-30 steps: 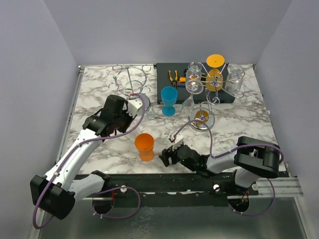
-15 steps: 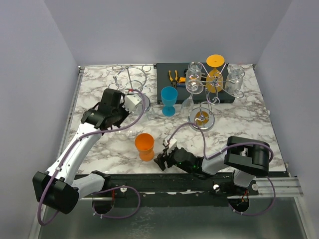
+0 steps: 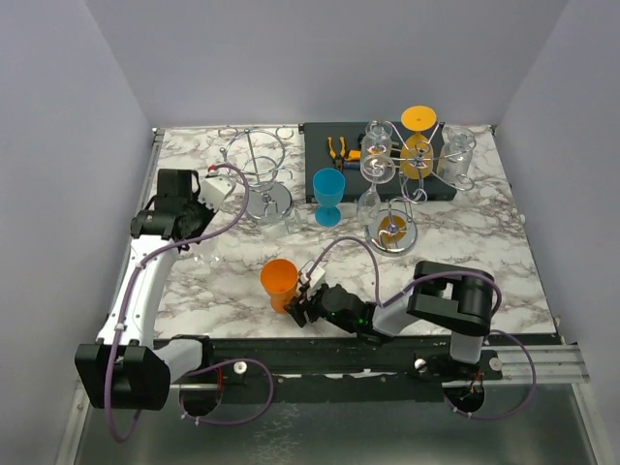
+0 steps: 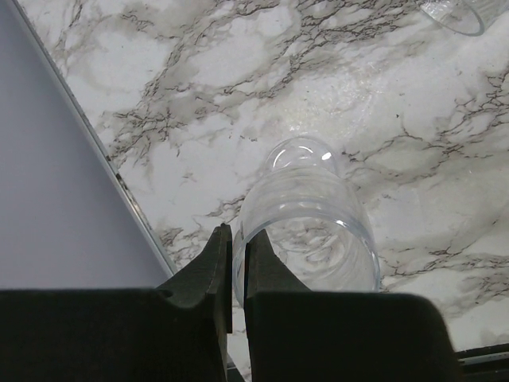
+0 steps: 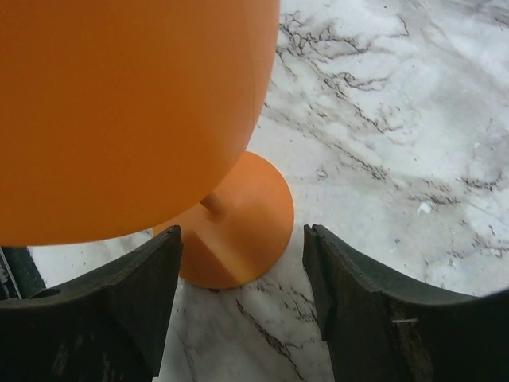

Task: Place the wine glass upside down on the wine glass rack
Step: Pick up the wine glass at the center of the board.

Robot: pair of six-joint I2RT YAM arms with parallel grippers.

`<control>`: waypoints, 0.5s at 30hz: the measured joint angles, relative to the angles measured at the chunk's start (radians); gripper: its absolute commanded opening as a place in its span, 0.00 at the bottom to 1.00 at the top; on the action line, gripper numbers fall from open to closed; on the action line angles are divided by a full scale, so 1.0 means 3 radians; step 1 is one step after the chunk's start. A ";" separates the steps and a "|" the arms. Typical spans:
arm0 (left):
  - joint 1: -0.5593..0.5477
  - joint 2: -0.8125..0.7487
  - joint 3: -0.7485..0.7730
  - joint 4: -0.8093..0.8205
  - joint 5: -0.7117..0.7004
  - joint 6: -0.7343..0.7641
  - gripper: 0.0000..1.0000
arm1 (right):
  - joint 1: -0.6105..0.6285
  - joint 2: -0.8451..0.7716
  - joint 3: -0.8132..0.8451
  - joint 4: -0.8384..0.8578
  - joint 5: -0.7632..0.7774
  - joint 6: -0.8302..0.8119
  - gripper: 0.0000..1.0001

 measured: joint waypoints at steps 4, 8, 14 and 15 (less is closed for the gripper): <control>0.0145 0.0064 -0.0020 0.0081 0.0164 0.0019 0.05 | 0.0000 0.0148 0.0153 0.0050 -0.0024 -0.0065 0.66; 0.0212 0.0108 -0.0019 0.0170 0.0267 0.0015 0.20 | 0.0000 0.0324 0.0348 0.0089 -0.0062 -0.0141 0.63; 0.0294 0.0168 -0.0020 0.0242 0.0345 -0.0022 0.44 | 0.0000 0.0528 0.0586 0.0128 -0.0137 -0.0243 0.60; 0.0298 0.0173 -0.0022 0.0243 0.0354 -0.0025 0.48 | 0.0000 0.0544 0.0604 0.0134 -0.0148 -0.0256 0.60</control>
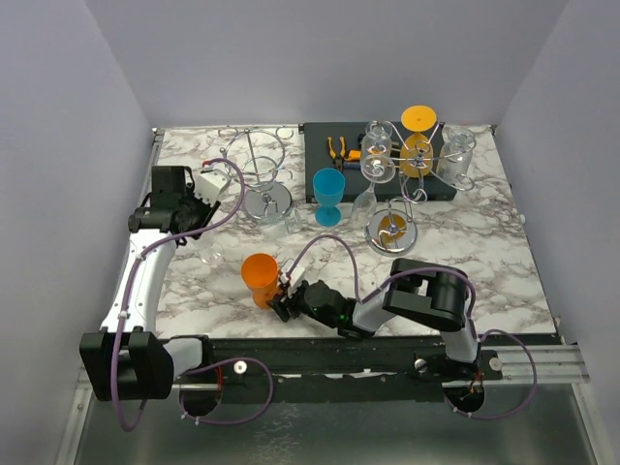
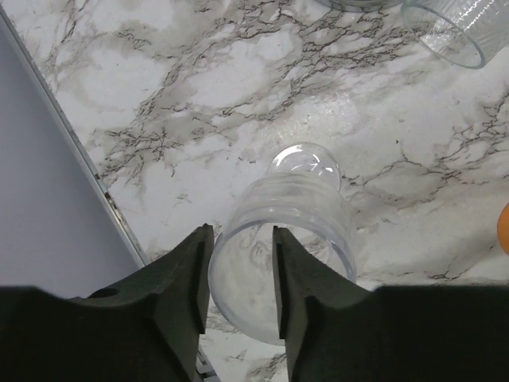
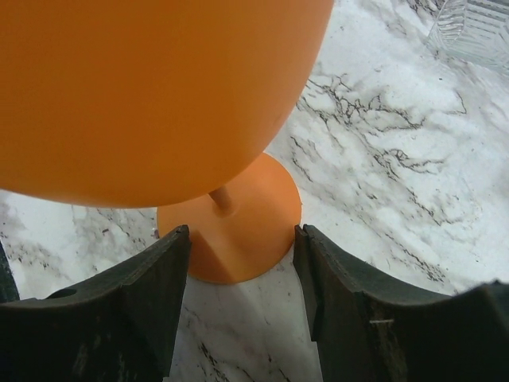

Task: Place the wine glass upside down on the wine glass rack
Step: Pick up the wine glass at the center of the board.

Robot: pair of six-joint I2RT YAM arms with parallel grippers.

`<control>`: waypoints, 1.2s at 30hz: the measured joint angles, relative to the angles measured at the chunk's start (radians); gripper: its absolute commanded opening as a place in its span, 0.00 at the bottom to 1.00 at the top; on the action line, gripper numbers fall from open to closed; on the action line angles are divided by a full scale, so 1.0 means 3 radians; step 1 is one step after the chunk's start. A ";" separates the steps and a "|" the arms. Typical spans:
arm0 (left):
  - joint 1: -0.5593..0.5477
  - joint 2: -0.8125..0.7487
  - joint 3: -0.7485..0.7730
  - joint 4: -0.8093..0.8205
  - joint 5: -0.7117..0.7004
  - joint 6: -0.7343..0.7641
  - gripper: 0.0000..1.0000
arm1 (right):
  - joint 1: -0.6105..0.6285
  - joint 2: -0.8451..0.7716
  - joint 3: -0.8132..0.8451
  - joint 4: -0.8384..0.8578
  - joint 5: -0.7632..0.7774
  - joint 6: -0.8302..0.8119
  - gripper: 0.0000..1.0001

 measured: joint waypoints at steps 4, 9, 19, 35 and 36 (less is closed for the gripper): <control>0.0010 0.0001 0.0000 0.0013 0.0017 -0.0011 0.64 | 0.0000 0.0029 0.0031 0.0018 -0.0027 -0.0022 0.61; 0.0010 0.0001 0.0000 0.0023 0.0022 -0.0029 0.68 | 0.0001 0.0032 0.0028 0.0023 -0.0051 -0.0034 0.75; 0.0010 -0.0008 0.0000 0.0027 0.0018 -0.0055 0.69 | 0.0006 -0.0306 -0.0238 -0.0135 -0.0085 -0.0037 0.86; 0.0017 -0.0258 0.0032 0.0067 -0.0257 0.0144 0.69 | -0.0070 -0.1671 -0.0385 -0.1174 0.0303 -0.0086 0.76; 0.0017 -0.0271 0.0032 0.0071 -0.0259 0.0144 0.69 | -0.0093 -0.1678 -0.0356 -0.1256 0.0333 -0.0085 0.76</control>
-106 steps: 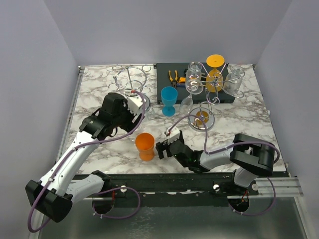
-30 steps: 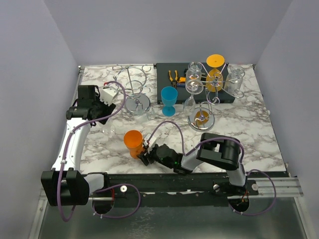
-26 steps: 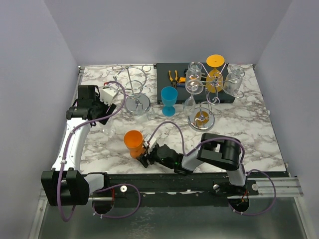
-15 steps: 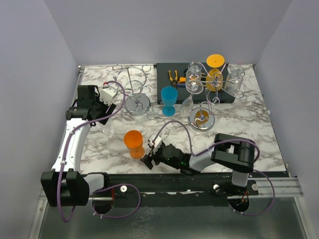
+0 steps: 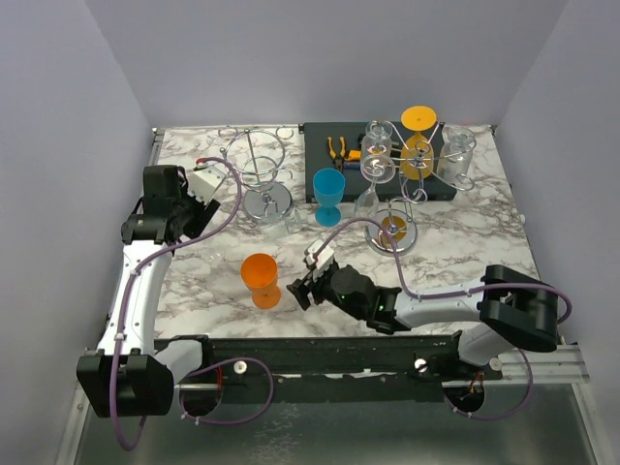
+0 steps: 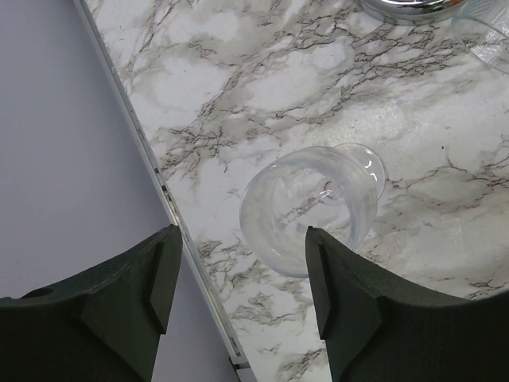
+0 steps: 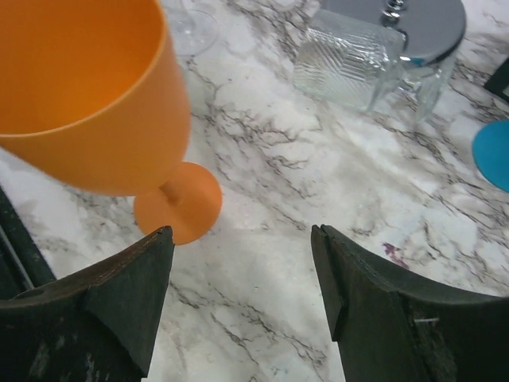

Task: Place the wine glass upside down on the wine glass rack
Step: Pick up the wine glass at the center of the board.

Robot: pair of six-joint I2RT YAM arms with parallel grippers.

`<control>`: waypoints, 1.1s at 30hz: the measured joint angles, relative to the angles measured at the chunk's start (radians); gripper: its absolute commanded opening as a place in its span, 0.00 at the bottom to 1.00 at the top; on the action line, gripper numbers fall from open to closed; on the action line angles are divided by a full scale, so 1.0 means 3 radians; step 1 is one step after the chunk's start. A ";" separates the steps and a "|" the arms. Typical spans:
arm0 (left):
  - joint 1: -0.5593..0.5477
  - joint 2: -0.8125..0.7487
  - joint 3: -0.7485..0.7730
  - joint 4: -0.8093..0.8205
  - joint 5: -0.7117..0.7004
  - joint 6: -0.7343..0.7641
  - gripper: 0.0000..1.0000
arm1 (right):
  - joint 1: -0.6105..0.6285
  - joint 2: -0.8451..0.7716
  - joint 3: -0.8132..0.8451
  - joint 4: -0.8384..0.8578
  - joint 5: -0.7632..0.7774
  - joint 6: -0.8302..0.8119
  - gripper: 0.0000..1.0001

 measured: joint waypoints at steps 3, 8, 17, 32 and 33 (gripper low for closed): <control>0.0000 -0.0011 0.0001 0.0000 0.0003 -0.0019 0.70 | -0.0081 0.0001 0.0112 -0.0245 0.0093 0.0020 0.74; 0.0000 -0.0006 0.0146 -0.0089 0.0055 -0.0135 0.72 | -0.0215 0.0088 0.0487 -0.0605 0.0191 0.0057 0.74; 0.0000 0.0001 0.0561 -0.0172 0.0263 -0.0469 0.72 | -0.0467 0.0793 0.1448 -0.0940 0.0233 0.0084 0.75; 0.0000 -0.0004 0.0698 -0.0272 0.0435 -0.0659 0.72 | -0.0781 0.1481 0.1918 -0.1031 0.0502 0.0177 0.74; 0.0000 -0.0004 0.0698 -0.0275 0.0445 -0.0659 0.72 | -0.0782 0.1486 0.1918 -0.1025 0.0544 0.0187 0.73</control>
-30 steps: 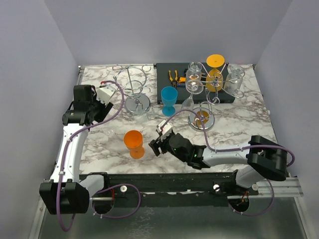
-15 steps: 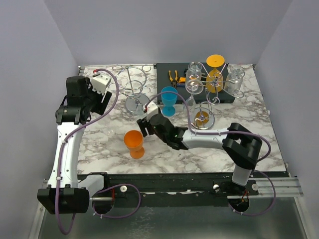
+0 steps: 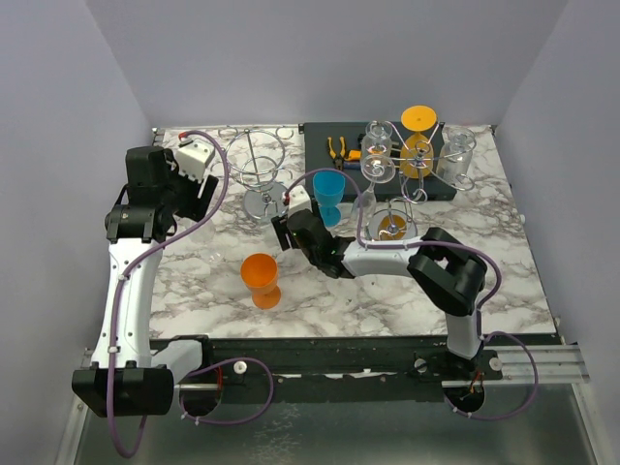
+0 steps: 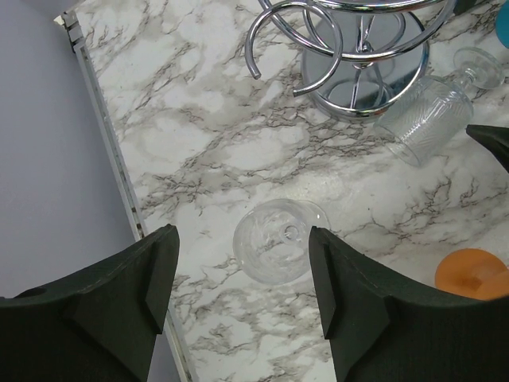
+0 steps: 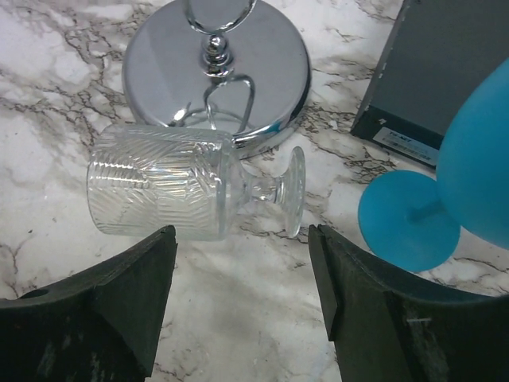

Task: Place the wine glass upside down on the wine glass rack
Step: Pick up the wine glass at the center of the board.

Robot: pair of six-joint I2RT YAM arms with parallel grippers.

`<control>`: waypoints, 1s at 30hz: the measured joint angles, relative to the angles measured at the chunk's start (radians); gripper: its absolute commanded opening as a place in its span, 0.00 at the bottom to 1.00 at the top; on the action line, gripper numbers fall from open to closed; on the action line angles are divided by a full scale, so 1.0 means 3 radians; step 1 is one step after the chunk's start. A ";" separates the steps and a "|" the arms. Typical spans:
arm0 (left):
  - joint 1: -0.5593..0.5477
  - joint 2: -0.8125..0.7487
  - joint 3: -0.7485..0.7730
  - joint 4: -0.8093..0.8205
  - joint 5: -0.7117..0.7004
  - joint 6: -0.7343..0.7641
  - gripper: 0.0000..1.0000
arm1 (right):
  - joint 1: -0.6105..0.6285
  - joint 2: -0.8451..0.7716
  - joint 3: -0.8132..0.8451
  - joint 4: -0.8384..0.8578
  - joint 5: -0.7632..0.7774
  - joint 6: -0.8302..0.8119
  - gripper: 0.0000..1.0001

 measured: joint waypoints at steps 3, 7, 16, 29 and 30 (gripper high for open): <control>0.0000 -0.0001 0.0000 -0.0001 0.0034 -0.0001 0.72 | -0.0024 0.0006 -0.0001 0.0014 0.0103 0.0024 0.73; 0.0000 -0.0004 0.0010 -0.0005 0.0092 -0.0010 0.72 | -0.0074 0.0006 -0.0024 0.0046 0.0141 0.0067 0.69; 0.0000 -0.0033 0.0019 -0.0025 0.0155 -0.0017 0.72 | -0.0244 0.0191 -0.0045 0.0107 0.0123 0.0121 0.63; 0.0000 -0.0062 0.0031 -0.0027 0.0164 -0.0011 0.72 | -0.0263 0.0502 0.0088 0.0314 0.0032 -0.0006 0.38; 0.0000 -0.0064 0.0031 -0.0027 0.0164 -0.0011 0.72 | -0.0263 0.0509 0.0089 0.0345 0.0028 -0.0029 0.31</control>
